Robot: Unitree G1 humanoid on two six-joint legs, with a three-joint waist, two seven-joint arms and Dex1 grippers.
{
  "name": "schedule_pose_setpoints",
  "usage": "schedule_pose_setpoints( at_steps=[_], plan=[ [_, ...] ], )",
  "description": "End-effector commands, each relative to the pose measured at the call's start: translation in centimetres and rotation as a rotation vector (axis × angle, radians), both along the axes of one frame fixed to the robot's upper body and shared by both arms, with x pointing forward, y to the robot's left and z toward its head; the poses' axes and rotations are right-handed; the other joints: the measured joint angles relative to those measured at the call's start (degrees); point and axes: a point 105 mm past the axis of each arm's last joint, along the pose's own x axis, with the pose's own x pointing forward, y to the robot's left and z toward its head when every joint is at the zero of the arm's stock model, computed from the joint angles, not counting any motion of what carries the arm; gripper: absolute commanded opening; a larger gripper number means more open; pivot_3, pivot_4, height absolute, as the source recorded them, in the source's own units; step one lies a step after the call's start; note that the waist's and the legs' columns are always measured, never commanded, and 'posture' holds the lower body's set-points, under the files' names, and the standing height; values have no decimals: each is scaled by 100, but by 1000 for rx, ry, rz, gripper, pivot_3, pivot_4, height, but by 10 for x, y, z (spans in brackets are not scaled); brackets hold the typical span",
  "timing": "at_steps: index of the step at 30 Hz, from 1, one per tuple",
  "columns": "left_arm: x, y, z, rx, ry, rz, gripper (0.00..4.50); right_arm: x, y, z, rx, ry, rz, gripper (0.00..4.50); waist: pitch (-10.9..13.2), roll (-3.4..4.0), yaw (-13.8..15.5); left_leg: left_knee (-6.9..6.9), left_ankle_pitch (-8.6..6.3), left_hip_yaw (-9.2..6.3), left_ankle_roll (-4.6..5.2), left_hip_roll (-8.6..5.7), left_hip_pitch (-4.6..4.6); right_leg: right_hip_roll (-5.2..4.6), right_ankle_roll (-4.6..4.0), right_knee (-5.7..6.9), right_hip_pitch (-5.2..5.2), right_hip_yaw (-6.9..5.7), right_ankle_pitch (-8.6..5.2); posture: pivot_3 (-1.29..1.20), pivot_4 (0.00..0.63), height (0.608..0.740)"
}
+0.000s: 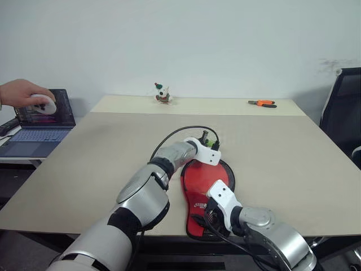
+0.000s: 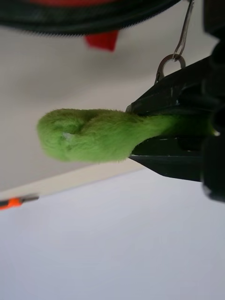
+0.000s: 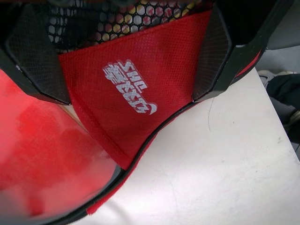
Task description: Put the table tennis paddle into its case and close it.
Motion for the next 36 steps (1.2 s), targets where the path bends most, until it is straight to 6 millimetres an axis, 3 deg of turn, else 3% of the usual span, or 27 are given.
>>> schedule_pose_setpoints(
  at_steps=[1, 7, 16, 25, 28, 35, 36],
  plan=[
    [-7, -35, 40, -34, -134, -107, 72, -42, 8, -61, -66, 332, 71, 4500, 0, 0, 0, 0, 0, 0, 0, 0, 1, 0, 0, 1, 0, 0, 0, 0, 150, 740],
    [-24, -64, 19, 4, -108, -209, 72, -44, 12, -61, -57, 332, 72, 4500, 0, 0, 3, 1, 0, -2, 0, -1, 0, 0, -1, 1, 1, -2, 0, 0, 150, 740],
    [-46, -98, 6, -6, -77, -326, 72, -41, 11, -62, -55, 330, 58, 4500, 0, 0, 1, 0, 0, 0, 0, 0, 26, 0, 0, 0, 25, 0, -1, 0, 150, 740],
    [-56, -106, -9, 25, -31, -367, 72, -36, 15, -61, -50, 319, 58, 4500, -1, 1, -11, -1, 0, 6, 0, 0, 37, 2, 0, 4, 31, 7, -2, 0, 150, 740],
    [-53, -100, -19, 7, 70, -312, 72, -34, 16, -60, -48, 316, 59, 4500, -4, 2, -17, -3, 0, 10, 0, 0, 45, 4, 0, 5, 35, 11, -2, 0, 150, 740],
    [-50, -92, -18, -69, 149, -277, 2458, -28, 16, -58, -43, 307, 59, 4500, -12, 3, -32, -13, -1, 24, -1, 3, 87, 8, -2, 4, 66, 21, -4, 0, 150, 740],
    [-48, -90, -16, -105, 175, -263, 2458, -26, 16, -57, -41, 304, 57, 4500, -14, 4, -34, -13, -1, 25, -1, 4, 89, 8, -2, 4, 68, 22, -4, 0, 150, 740]
  ],
)
